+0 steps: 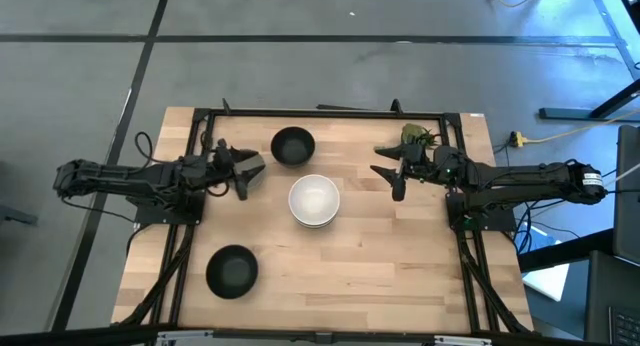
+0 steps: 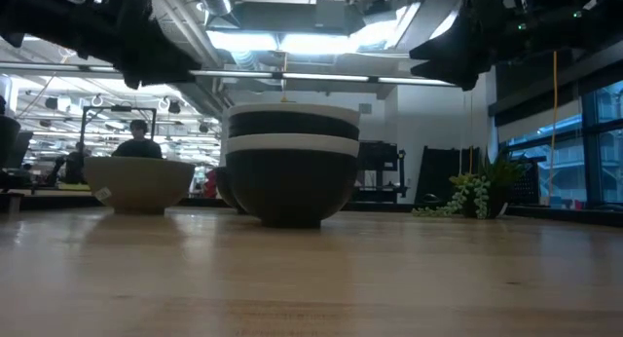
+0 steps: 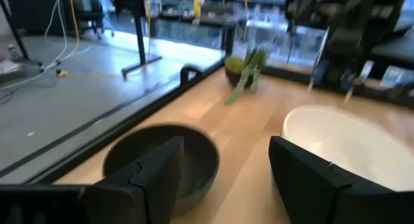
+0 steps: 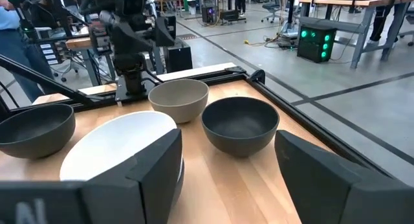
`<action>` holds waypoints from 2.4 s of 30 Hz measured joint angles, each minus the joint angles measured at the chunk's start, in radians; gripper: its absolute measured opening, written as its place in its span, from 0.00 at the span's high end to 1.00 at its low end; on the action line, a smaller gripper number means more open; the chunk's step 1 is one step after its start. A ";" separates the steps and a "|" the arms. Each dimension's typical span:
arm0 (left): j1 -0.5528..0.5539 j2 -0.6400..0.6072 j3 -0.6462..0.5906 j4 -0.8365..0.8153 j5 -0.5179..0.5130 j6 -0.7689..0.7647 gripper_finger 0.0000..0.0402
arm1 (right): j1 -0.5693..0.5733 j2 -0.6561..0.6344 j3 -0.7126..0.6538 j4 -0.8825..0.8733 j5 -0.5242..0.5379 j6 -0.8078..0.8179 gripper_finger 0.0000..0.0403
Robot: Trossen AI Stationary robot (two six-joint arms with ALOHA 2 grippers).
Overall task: Nest bowls inside each other
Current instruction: Stack the black bowl on top of the white bowl
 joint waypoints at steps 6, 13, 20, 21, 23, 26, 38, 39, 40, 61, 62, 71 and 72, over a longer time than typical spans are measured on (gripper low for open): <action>0.050 0.050 0.018 -0.055 0.036 0.002 0.45 | 0.000 0.000 0.000 0.001 0.000 -0.002 0.38; 0.127 0.203 0.218 -0.306 0.110 0.105 0.45 | -0.001 0.000 0.000 0.001 0.000 -0.001 0.38; 0.184 0.384 0.382 -0.498 0.189 0.188 0.45 | -0.001 0.000 0.000 0.002 0.000 0.005 0.38; 0.190 0.410 0.396 -0.498 0.208 0.209 0.45 | -0.001 0.000 0.000 0.002 0.000 0.005 0.38; 0.197 0.466 0.424 -0.497 0.233 0.258 0.45 | -0.001 0.000 0.000 0.002 0.000 0.005 0.38; 0.201 0.544 0.450 -0.498 0.230 0.320 0.45 | -0.001 0.000 0.000 0.002 0.000 0.008 0.38; 0.193 0.703 0.473 -0.363 -0.023 0.486 0.45 | -0.001 0.000 0.000 0.001 0.000 0.007 0.38; 0.194 0.706 0.473 -0.349 -0.026 0.471 0.45 | -0.001 0.000 0.000 0.000 0.000 0.007 0.38; 0.194 0.706 0.473 -0.339 -0.027 0.468 0.45 | -0.001 0.000 0.000 -0.003 0.000 0.007 0.38; 0.190 0.706 0.473 -0.323 -0.033 0.418 0.45 | 0.000 0.000 0.000 -0.043 0.000 0.007 0.38; 0.190 0.706 0.473 -0.323 -0.041 0.421 0.45 | -0.001 0.000 0.000 -0.043 0.000 0.007 0.38; 0.190 0.706 0.473 -0.322 -0.038 0.420 0.45 | -0.001 0.000 0.000 -0.044 0.000 0.008 0.38; 0.191 0.706 0.473 -0.322 -0.023 0.420 0.45 | 0.000 0.000 0.000 -0.044 0.000 0.008 0.38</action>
